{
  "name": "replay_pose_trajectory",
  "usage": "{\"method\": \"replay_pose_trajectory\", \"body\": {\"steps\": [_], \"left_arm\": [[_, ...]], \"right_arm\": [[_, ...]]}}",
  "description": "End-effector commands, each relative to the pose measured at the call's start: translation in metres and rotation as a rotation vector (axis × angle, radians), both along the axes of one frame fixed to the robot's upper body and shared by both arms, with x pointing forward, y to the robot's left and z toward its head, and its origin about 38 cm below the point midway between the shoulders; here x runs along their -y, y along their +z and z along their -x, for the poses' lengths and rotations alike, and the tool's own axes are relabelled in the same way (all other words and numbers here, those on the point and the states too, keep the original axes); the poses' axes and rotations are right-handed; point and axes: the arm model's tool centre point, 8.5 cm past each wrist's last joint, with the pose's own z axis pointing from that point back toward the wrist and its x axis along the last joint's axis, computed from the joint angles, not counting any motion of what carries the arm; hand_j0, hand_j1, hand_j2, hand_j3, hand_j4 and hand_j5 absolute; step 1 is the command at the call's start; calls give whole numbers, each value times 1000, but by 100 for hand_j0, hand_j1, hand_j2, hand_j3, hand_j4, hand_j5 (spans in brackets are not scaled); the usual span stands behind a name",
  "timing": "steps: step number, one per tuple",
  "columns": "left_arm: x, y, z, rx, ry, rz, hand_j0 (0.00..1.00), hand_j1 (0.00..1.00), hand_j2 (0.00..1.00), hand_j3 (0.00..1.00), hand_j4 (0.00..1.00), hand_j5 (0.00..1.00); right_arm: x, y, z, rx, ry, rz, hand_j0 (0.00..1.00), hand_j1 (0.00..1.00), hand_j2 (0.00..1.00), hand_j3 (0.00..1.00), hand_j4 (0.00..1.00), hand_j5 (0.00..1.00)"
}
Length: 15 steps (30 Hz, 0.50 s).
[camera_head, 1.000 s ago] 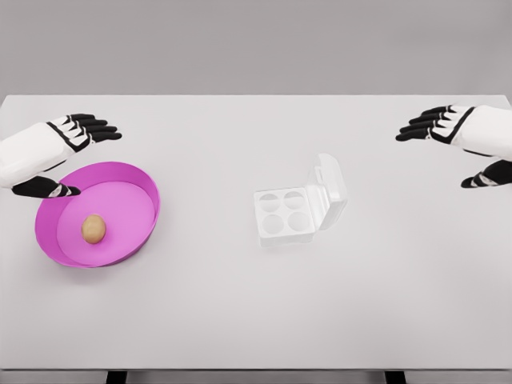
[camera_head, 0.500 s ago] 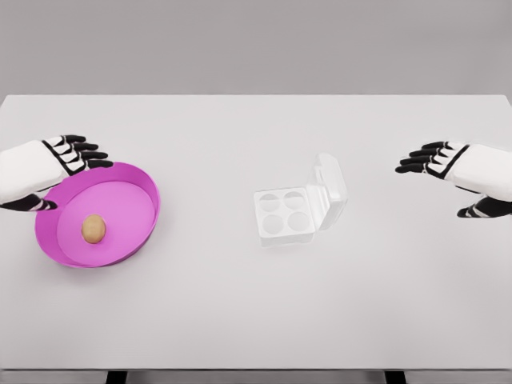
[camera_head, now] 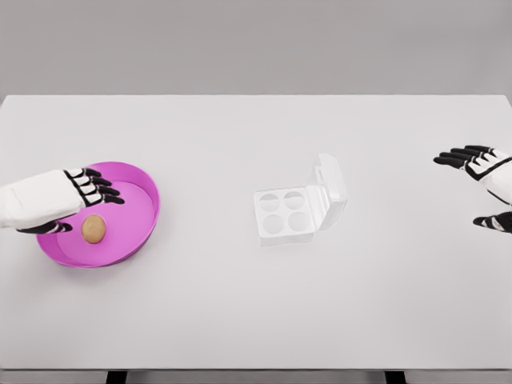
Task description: Pack egg into the box and close the box lid
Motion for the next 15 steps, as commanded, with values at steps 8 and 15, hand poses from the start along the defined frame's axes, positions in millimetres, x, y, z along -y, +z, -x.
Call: {"method": "replay_pose_trajectory", "body": {"steps": [8,15], "left_arm": [[-4,-16,4,-47,11,-8,88,88,88,88,88,88],[-4,-19,5,-55,11,-9,83,83,83,83,83,83]], "right_arm": [[-31,-31,-6,-122,124,147,100,100,100,100,100,100],[-41,-32,-10,-122,155,149,100,100,100,100,100,100]]}}
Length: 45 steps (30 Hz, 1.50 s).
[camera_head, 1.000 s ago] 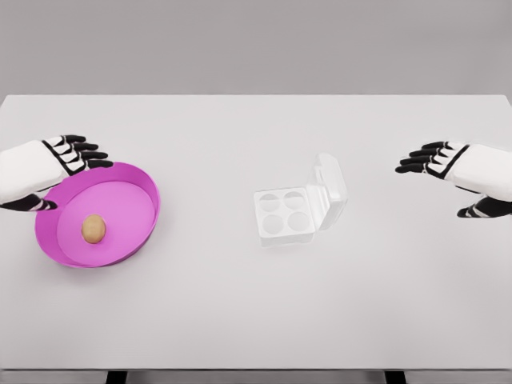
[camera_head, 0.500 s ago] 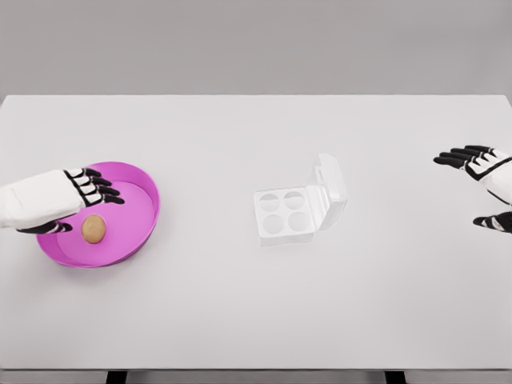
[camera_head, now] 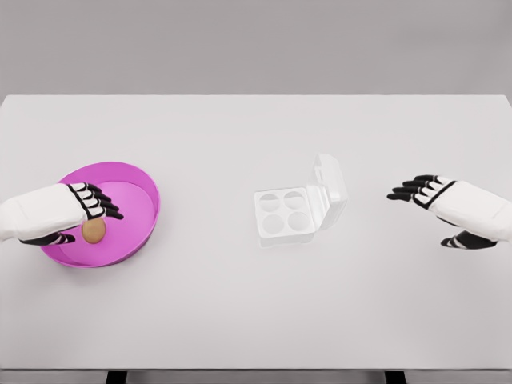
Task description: Pack egg into the box and close the box lid
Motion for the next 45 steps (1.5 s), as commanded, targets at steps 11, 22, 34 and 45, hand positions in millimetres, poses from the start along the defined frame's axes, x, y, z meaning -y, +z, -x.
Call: {"method": "replay_pose_trajectory", "body": {"steps": [11,22,34,45], "left_arm": [[-4,-6,2,-18,11,-1,81,81,81,81,81,81],[-9,-9,1,-22,26,-12,80,80,80,80,80,80],[-8,-11,2,-30,22,-12,73,73,73,73,73,73],[-9,-14,3,-35,24,-13,71,71,71,71,71,71]], "right_arm": [[-3,-3,1,-13,9,-1,100,100,100,100,100,100],[-3,-4,1,-15,9,0,100,100,100,100,100,100],[-1,-2,1,-14,9,10,100,100,100,100,100,100],[-1,-3,1,-16,9,9,100,100,100,100,100,100]]}}
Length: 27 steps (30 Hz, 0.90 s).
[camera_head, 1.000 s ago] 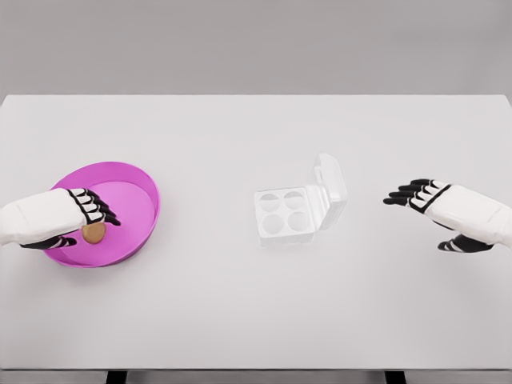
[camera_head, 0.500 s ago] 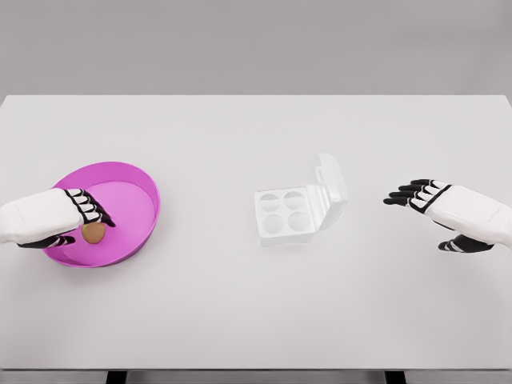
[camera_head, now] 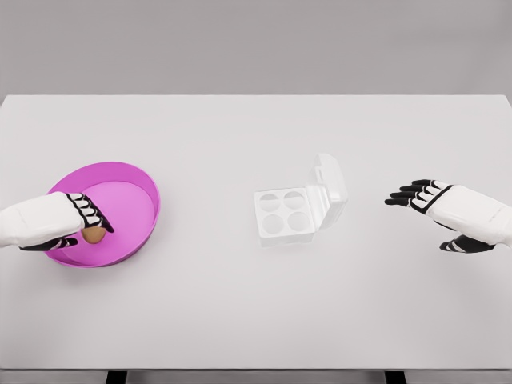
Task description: Pack egg into the box and close the box lid
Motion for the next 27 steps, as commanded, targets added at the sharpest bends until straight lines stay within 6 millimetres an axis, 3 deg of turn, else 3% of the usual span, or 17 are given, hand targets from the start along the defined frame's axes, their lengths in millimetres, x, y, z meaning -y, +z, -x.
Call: {"method": "replay_pose_trajectory", "body": {"steps": [1,27], "left_arm": [[0,0,0,0,3,4,71,71,71,71,71,71],[3,-3,0,-2,-1,10,70,70,70,70,70,70]], "right_arm": [[0,0,0,-1,-2,-6,100,100,100,100,100,100],[0,0,0,-4,-1,-4,100,100,100,100,100,100]]}}
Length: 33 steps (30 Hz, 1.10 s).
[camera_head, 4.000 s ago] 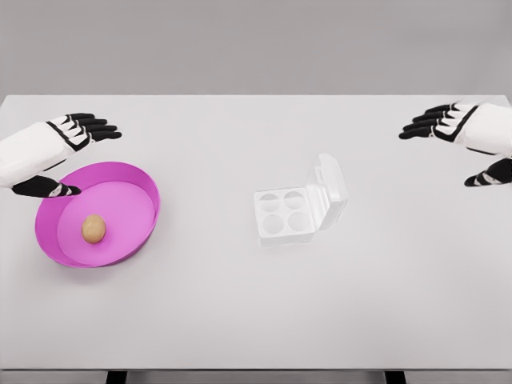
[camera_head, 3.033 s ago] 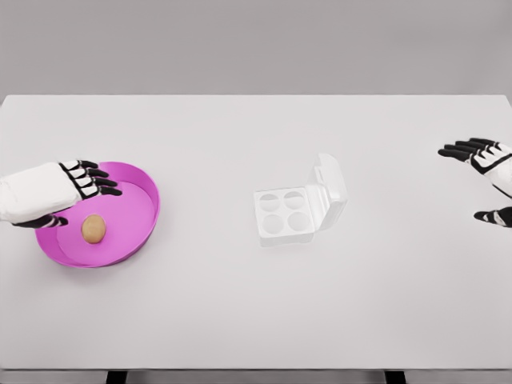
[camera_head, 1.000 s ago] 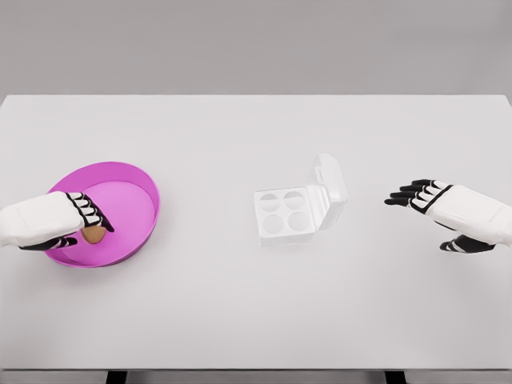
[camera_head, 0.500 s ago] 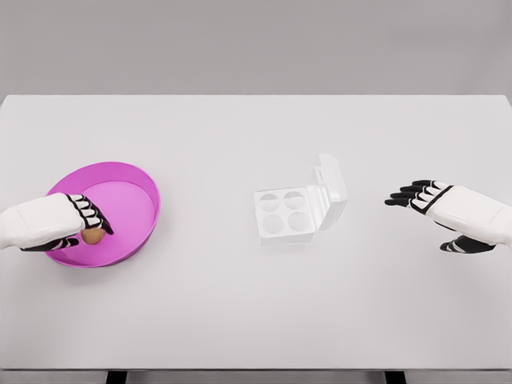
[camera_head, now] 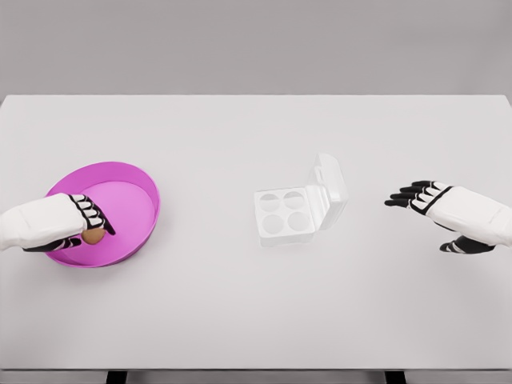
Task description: Pack egg into the box and close the box lid
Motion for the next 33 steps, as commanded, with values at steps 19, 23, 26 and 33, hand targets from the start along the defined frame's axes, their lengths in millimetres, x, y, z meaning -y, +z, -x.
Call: {"method": "replay_pose_trajectory", "body": {"steps": [19,23,26,33], "left_arm": [[2,-2,0,1,-4,0,53,53,53,53,53,53],[2,-1,0,3,-4,0,50,50,50,50,50,50],[2,0,-1,7,-3,1,48,48,48,48,48,48],[2,6,-4,20,1,10,45,45,45,45,45,45]], "right_arm": [[-1,0,0,-9,7,4,100,100,100,100,100,100],[0,0,0,-9,7,6,100,100,100,100,100,100],[-1,-1,1,-11,7,4,100,100,100,100,100,100],[-1,-1,1,-11,7,6,100,100,100,100,100,100]]}}
